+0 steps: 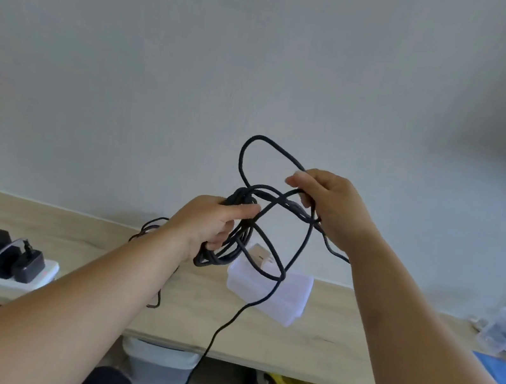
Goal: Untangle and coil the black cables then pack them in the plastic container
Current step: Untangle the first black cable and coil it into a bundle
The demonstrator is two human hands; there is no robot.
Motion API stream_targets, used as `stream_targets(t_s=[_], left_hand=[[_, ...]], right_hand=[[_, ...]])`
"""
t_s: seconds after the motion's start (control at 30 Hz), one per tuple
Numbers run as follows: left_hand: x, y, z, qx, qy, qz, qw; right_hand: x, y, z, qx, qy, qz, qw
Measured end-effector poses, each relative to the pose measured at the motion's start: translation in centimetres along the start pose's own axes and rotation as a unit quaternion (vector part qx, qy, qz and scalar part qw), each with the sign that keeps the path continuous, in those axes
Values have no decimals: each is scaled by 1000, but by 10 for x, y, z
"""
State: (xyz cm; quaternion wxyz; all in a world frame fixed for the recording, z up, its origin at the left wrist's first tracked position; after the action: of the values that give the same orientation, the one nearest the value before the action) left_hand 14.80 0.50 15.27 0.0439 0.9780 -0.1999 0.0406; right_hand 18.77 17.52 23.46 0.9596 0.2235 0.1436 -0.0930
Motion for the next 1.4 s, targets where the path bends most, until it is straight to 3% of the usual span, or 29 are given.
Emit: stream_targets(t_s=[0.2, 0.33, 0.53, 0.73, 0.83, 0.93, 1.0, 1.07, 1.13, 1.23, 1.33, 1.4], left_hand=[[10, -17, 19, 5, 39, 64, 997], [13, -25, 29, -18, 39, 56, 998], [12, -31, 38, -69, 12, 13, 997], [18, -35, 39, -161, -19, 46, 986], [11, -27, 49, -23, 2, 33, 999], [2, -15, 59, 117, 25, -7, 993], [2, -16, 63, 181, 32, -16, 983], [4, -21, 66, 193, 26, 1, 981], [7, -27, 67, 145, 5, 35, 989], [12, -32, 68, 91, -20, 73, 993], [12, -29, 65, 73, -27, 71, 994], [11, -28, 63, 61, -34, 69, 995]], right_hand=[[5, -4, -33, -68, -35, -98, 992], [9, -11, -62, -129, -92, -144, 977], [19, -31, -88, -298, -160, -182, 923], [31, -38, -107, -408, -207, -203, 866], [45, -36, -129, -430, -239, -254, 833], [64, -31, -153, -334, -249, -271, 868], [75, -30, -160, -176, -238, -270, 916], [78, -34, -158, 1, -190, -251, 949], [80, -38, -161, 79, -178, -233, 953], [81, -42, -172, 76, -206, -166, 961], [84, -57, -175, -26, -227, -46, 972], [84, -57, -173, -27, -220, -37, 974]])
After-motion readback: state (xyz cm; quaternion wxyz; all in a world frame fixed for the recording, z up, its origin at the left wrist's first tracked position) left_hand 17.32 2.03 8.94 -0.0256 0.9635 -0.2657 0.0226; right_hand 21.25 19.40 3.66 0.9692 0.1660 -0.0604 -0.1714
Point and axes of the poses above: each hand's wrist, its own x-axis away from the middle knuckle, its own y-axis out of the back of the hand, z = x × y, the point moved 6 cm from there along -x, towards the middle knuckle, and after that the axes turned 4 degrees about -x, right-handed, at the moved point
